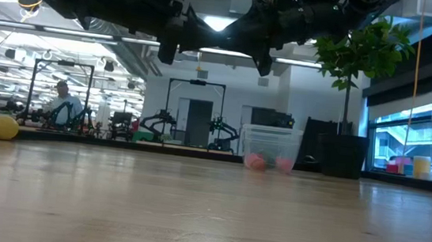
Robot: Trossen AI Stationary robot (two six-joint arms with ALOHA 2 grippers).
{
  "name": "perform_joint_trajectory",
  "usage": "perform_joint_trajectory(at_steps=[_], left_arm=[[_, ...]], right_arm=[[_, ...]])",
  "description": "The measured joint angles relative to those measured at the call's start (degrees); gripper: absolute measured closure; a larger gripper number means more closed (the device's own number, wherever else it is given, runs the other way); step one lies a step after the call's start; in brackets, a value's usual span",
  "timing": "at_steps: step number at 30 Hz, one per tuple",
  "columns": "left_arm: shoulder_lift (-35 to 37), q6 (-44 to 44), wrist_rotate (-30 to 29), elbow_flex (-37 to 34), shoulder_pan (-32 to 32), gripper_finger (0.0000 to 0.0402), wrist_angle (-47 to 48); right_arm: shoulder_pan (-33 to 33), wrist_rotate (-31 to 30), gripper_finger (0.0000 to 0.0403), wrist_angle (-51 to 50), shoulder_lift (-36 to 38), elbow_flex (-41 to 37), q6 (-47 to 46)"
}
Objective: Pick and placing Produce into tupperware
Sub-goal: Put the blueberry into the transparent bin
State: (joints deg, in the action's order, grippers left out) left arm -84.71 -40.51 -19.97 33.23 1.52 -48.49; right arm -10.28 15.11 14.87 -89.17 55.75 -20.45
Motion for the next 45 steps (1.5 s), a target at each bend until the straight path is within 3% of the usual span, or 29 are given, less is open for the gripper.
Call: perform_joint_trajectory(at_steps=[13, 19, 32, 37, 45], left_arm=[[-0.22, 0.08, 0.43, -0.17, 0.11, 0.0354, 0.70], [-0.20, -0.11, -3.39, -0.17, 0.09, 0.0354, 0.22], [-0.11, -0.13, -2.99, -0.09, 0.04, 0.0354, -1.44], [-0.10, -0.13, -2.94, -0.07, 0.04, 0.0354, -1.31], [-0.07, -0.55, -2.95, -0.07, 0.02, 0.0354, -1.11]], right_arm=[[-0.14, -0.48, 0.0248, 1.15, -0.55, 0.31, -0.01], [0.00, -0.04, 0.0245, 0.63, -0.57, 0.25, -0.08], [0.00, 0.04, 0.0244, 0.78, -0.63, 0.17, -0.10], [0.00, 0.09, 0.0261, 0.72, -0.63, 0.14, -0.10], [0.00, 0.24, 0.0323, 0.48, -0.63, 0.11, 0.88]])
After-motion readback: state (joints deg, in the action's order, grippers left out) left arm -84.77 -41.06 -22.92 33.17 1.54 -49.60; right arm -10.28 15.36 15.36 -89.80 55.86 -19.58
